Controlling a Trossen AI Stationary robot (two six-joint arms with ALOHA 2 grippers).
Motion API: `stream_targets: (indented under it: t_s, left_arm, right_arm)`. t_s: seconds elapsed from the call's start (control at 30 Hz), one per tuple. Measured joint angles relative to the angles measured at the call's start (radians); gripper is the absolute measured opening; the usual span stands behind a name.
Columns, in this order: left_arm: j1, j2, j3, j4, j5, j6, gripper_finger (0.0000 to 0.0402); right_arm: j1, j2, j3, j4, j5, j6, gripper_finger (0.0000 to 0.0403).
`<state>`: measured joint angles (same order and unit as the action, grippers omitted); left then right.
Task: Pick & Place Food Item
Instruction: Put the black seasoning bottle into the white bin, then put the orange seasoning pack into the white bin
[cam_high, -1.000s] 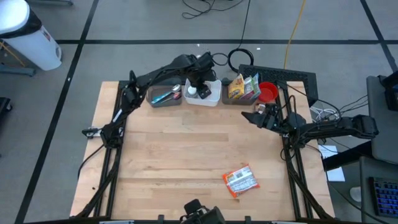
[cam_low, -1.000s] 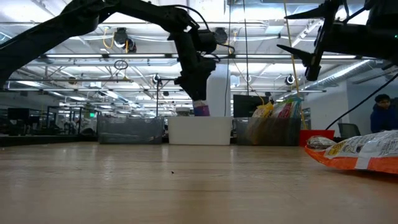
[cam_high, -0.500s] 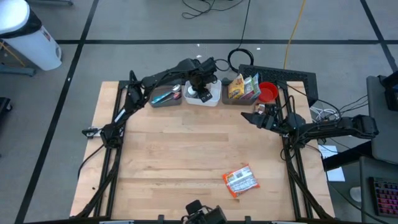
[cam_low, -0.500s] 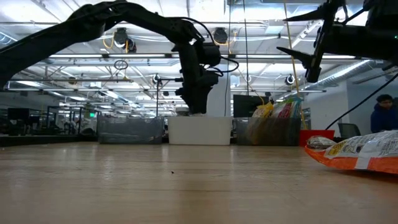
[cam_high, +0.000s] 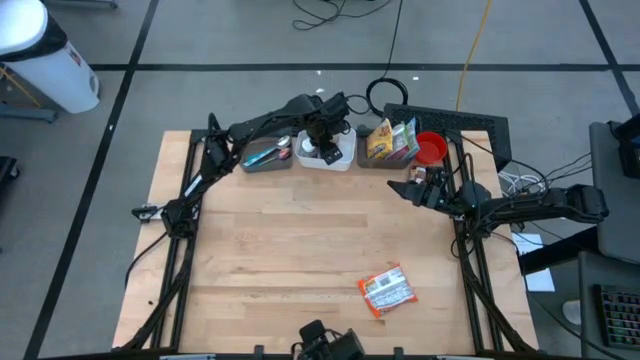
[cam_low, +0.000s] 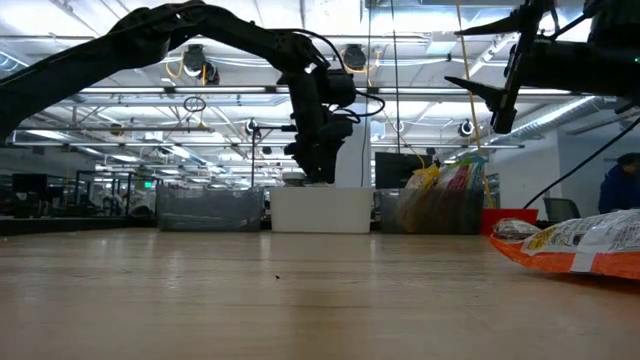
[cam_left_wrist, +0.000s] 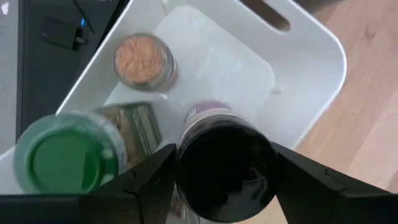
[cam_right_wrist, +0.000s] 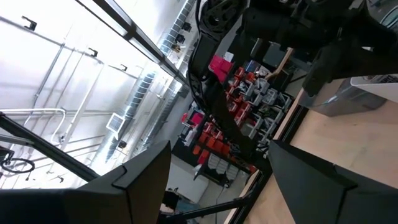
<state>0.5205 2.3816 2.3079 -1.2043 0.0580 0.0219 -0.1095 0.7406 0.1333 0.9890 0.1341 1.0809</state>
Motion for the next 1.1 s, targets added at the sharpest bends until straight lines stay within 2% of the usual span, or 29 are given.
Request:
stream_targets:
  t_s: [0.17,0.4,0.57,0.77,0.9,1.1]
  left_arm:
    - [0.000,0.005,-0.002,0.010,-0.003,0.001,0.0279]
    - [0.002,0.005,0.045,0.026,-0.021,0.028,0.0290]
    - [0.004,-0.062,0.046,0.066,-0.060,0.045,0.0291]
    - [0.004,-0.180,0.047,0.124,-0.060,0.017,0.0291]
    - [-0.006,-0.272,0.048,0.135,-0.019,-0.088,0.0286]
    - [-0.061,-0.375,0.048,0.169,0.132,-0.214,0.0263]
  right_arm:
    - [0.000,0.000,0.000,0.000,0.000,0.000,0.0265]
    - [0.000,0.000,0.000,0.000,-0.003,0.000,0.0265]
    - [0.000,0.000,0.000,0.000,-0.003,0.000,0.0265]
    - [0.000,0.000,0.000,0.000,0.013,-0.024,0.0265]
    - [0.000,0.000,0.000,0.000,0.064,-0.027,0.0265]
    - [0.000,0.000,0.000,0.000,0.164,-0.027,0.0265]
